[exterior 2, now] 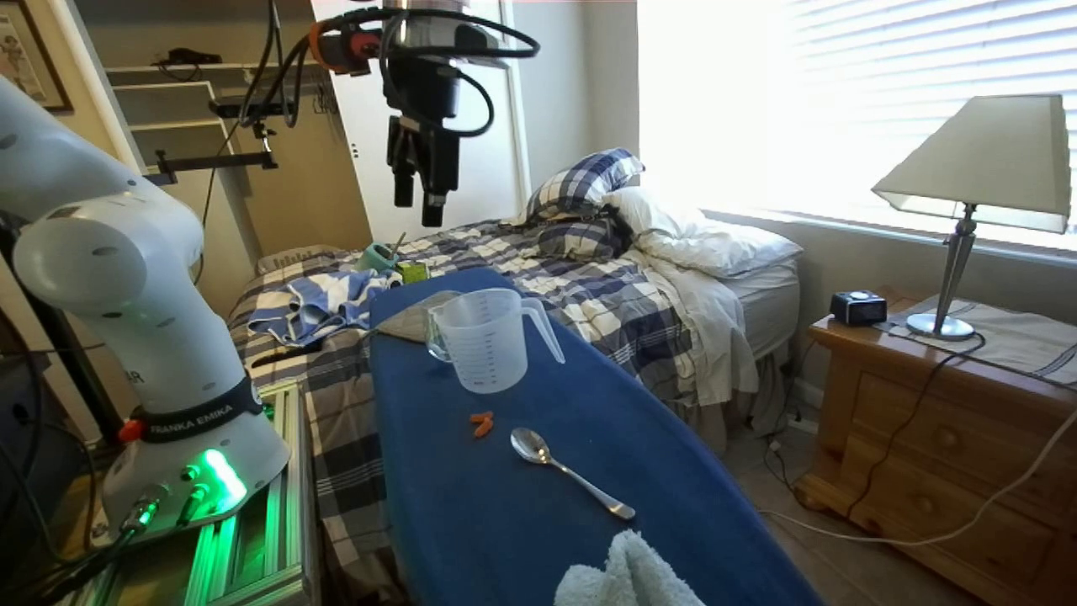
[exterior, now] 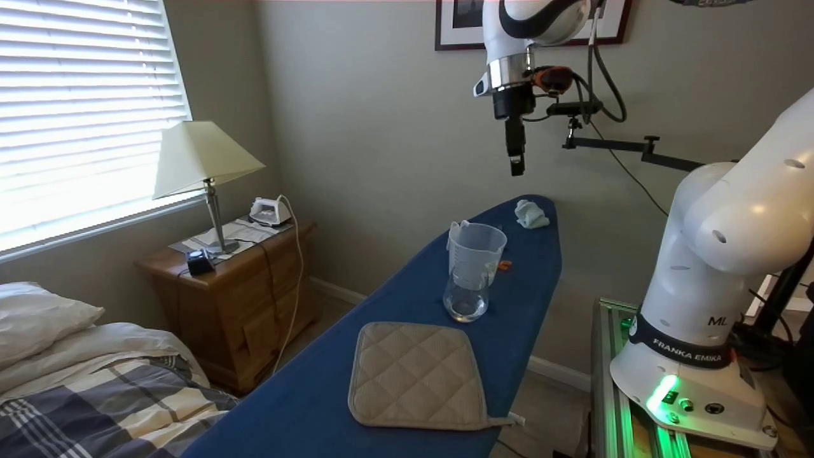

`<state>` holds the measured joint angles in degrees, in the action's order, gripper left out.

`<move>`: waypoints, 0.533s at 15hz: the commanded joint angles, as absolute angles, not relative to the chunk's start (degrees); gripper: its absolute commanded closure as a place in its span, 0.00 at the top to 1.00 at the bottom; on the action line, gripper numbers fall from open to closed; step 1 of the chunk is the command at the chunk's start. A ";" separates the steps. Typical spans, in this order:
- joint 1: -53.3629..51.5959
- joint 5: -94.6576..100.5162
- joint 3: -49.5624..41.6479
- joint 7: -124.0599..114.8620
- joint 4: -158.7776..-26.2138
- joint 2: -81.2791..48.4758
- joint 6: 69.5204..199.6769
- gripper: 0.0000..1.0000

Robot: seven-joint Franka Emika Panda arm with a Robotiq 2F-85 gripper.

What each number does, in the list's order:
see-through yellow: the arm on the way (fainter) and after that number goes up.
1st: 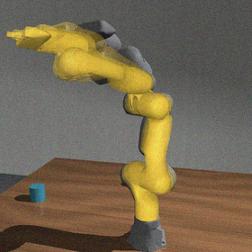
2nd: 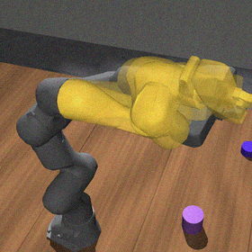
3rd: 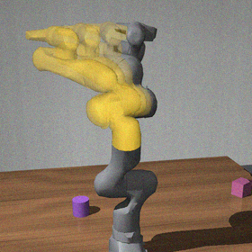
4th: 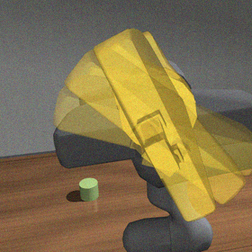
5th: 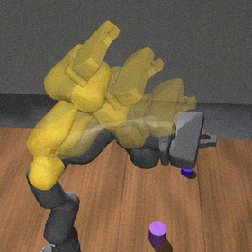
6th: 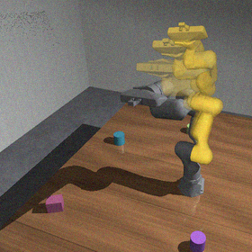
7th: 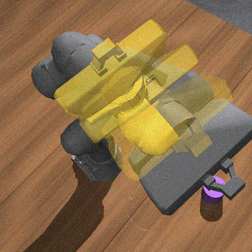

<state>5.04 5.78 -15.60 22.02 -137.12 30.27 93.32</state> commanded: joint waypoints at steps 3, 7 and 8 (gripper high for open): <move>10.00 6.90 -19.80 23.78 -140.07 24.78 100.12 1.00; 12.55 6.71 -22.17 26.20 -141.07 22.22 101.33 1.00; 13.02 6.91 -22.59 27.01 -141.13 21.71 101.55 1.00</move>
<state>11.39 6.25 -21.57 24.49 -140.81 23.11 100.30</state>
